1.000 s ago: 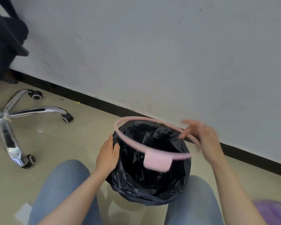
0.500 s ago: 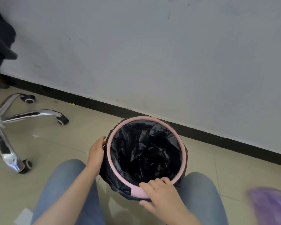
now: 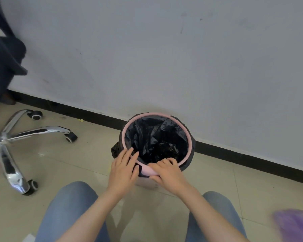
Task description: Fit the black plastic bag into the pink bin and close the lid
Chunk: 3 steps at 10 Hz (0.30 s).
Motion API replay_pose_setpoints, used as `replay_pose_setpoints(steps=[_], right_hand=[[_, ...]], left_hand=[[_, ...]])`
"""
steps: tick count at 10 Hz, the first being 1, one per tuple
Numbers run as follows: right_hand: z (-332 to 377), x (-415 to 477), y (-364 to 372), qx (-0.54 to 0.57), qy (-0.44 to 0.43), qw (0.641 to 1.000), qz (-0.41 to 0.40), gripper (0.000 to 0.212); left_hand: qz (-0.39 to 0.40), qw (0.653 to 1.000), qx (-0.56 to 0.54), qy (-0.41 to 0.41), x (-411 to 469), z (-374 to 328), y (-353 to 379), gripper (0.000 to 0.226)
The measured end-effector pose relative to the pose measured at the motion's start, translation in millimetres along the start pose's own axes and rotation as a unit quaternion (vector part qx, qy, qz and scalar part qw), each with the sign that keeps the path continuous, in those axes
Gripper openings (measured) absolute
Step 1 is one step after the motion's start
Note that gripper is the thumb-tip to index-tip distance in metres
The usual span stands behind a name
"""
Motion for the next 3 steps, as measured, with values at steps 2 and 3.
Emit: replay_pose_setpoints(steps=[2,3], right_hand=[[-15,27,8,-0.016,0.05,0.993,0.109,0.042],[-19,27,8,0.011,0.055,0.993,0.102,0.053]], left_hand=[[0.069,0.983,0.145,0.089,10,-3,25,0.048],[0.06,0.984,0.14,0.089,12,-3,31,0.052]])
Point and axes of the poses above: each hand's wrist, its own x-axis towards the middle knuckle, its own y-axis out of the palm, z = x × y, the point moved 7 cm from there along x, towards the middle knuckle, and after that the axes turned 14 degrees about y, right-handed, at the moved point
